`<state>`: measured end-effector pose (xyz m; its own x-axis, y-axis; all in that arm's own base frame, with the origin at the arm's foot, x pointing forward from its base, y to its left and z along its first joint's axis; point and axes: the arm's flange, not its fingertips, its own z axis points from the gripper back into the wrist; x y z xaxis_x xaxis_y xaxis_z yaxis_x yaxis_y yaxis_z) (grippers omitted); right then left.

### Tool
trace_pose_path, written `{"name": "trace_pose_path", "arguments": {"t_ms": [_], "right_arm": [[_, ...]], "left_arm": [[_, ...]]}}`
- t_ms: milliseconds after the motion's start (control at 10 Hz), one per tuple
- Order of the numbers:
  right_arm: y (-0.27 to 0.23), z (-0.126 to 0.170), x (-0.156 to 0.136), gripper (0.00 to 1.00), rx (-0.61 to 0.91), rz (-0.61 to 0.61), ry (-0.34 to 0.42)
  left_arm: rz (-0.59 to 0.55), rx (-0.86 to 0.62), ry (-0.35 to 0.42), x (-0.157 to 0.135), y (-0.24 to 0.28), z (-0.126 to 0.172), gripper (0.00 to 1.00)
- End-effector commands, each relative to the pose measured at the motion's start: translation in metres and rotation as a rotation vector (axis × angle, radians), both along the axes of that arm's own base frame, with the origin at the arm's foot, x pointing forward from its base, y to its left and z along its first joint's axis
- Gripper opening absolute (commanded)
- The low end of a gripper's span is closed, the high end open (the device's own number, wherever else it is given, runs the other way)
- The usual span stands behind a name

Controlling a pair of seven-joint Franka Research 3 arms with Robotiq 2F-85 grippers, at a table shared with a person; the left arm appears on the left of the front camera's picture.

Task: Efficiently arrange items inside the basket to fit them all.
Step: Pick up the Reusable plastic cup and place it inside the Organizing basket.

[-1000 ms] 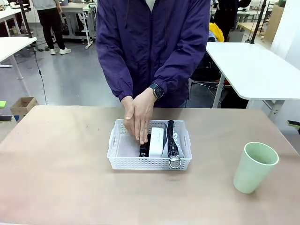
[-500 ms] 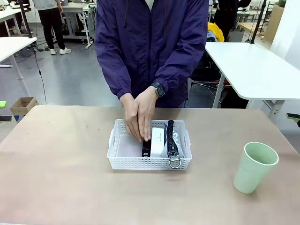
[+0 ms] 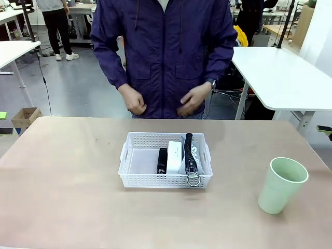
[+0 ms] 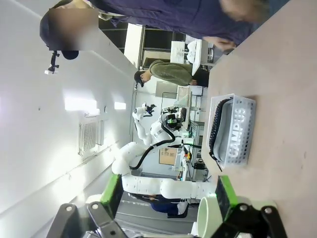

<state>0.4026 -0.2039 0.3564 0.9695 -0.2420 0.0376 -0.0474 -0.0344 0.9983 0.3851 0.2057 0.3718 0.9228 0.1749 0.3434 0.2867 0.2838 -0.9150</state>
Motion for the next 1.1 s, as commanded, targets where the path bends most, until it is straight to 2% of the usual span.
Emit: {"name": "trace_pose_path", "arguments": {"t_ms": [0, 400, 500, 700, 900, 1000], "right_arm": [[0.0, 0.004, -0.001, 1.0, -0.006, 0.004, 0.022], [0.0, 0.004, -0.001, 1.0, -0.006, 0.004, 0.022], [0.0, 0.0, 0.0, 1.0, 0.0, 0.0, 0.0], [0.003, -0.011, -0.022, 1.0, -0.079, 0.271, -0.202], [-0.003, -0.032, -0.032, 1.0, -0.159, 0.485, -0.372], [-0.001, -0.041, -0.034, 1.0, -0.209, 0.576, -0.497]], "left_arm": [[-0.003, 0.004, -0.006, -0.001, -0.003, 0.0, 0.74], [-0.003, 0.004, -0.006, -0.001, -0.003, 0.0, 0.74], [-0.003, 0.004, -0.006, -0.001, -0.003, 0.0, 0.74], [-0.003, 0.004, -0.006, -0.001, -0.003, 0.0, 0.74], [-0.003, 0.004, -0.006, -0.001, -0.003, 0.0, 0.74], [-0.003, 0.004, -0.006, -0.001, -0.003, 0.0, 0.74]]}}
